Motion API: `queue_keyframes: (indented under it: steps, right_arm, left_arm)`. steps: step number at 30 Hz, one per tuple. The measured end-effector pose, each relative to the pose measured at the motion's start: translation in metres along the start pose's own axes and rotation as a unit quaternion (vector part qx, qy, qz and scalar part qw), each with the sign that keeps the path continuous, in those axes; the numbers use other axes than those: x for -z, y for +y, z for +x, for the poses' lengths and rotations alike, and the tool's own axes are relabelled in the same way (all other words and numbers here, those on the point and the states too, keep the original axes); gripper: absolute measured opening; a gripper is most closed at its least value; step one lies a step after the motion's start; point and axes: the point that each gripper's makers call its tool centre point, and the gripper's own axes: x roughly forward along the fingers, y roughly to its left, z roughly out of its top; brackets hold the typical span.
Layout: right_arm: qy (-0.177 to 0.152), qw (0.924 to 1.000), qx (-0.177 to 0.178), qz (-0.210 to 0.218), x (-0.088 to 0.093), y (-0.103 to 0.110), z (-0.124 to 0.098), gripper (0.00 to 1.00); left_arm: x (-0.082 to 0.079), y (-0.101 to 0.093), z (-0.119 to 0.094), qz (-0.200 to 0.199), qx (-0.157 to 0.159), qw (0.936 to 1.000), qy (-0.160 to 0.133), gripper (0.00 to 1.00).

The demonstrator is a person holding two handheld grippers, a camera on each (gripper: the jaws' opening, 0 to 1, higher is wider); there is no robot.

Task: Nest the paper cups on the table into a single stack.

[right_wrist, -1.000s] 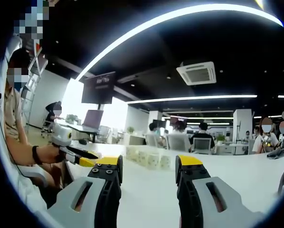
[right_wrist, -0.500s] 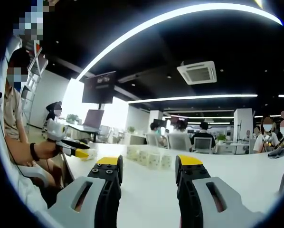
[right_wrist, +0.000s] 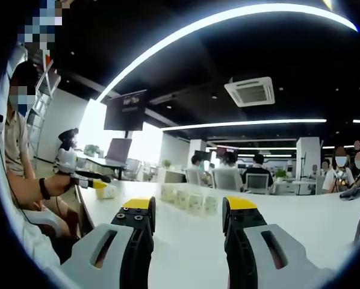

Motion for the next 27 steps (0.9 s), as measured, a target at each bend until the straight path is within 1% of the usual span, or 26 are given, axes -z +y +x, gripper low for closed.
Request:
queue_keyframes:
  steps: [2,6,9,10,11,12,14,19,20,23,25,27]
  right_arm:
    - [0.001,1.0000,-0.001,0.000,0.000,0.001,0.001,0.47]
    - [0.002,1.0000,-0.004,0.000,0.001,0.004,0.003,0.47]
    - [0.004,1.0000,-0.005,0.000,0.002,0.005,0.004,0.47]
    - [0.004,1.0000,-0.005,0.000,0.002,0.005,0.004,0.47]
    - [0.004,1.0000,-0.006,0.000,0.002,0.005,0.004,0.47]
    - [0.004,1.0000,-0.006,-0.001,0.001,0.005,0.005,0.47]
    - [0.003,1.0000,-0.006,-0.001,0.000,0.006,0.005,0.47]
    - [0.005,1.0000,-0.006,-0.001,0.001,0.006,0.005,0.47]
    - [0.004,1.0000,-0.007,0.001,0.001,0.006,0.006,0.47]
    - [0.003,0.9999,-0.010,0.005,0.002,0.008,0.007,0.47]
    - [0.005,0.9999,-0.012,0.004,0.003,0.010,0.008,0.47]
    - [0.006,0.9999,-0.013,0.004,0.004,0.011,0.008,0.47]
  left_arm:
    - [0.000,0.010,-0.001,-0.003,-0.007,1.0000,0.001,0.61]
    - [0.002,0.021,-0.002,-0.007,-0.022,0.9997,0.001,0.64]
    - [0.006,0.037,0.000,-0.001,-0.039,0.9992,0.002,0.67]
    - [0.006,0.038,-0.001,0.001,-0.044,0.9990,0.004,0.68]
    - [0.007,0.043,-0.002,0.005,-0.053,0.9986,0.005,0.69]
    - [0.010,0.052,-0.001,0.010,-0.061,0.9981,0.005,0.70]
    - [0.014,0.062,-0.002,0.013,-0.070,0.9974,0.012,0.70]
    - [0.024,0.085,-0.003,0.006,-0.085,0.9960,0.025,0.71]
    - [0.027,0.093,-0.005,0.004,-0.091,0.9954,0.028,0.71]
    - [0.034,0.101,-0.006,-0.003,-0.098,0.9944,0.039,0.71]
    - [0.041,0.111,-0.003,-0.002,-0.101,0.9938,0.047,0.70]
    - [0.044,0.113,-0.004,-0.003,-0.105,0.9931,0.052,0.70]
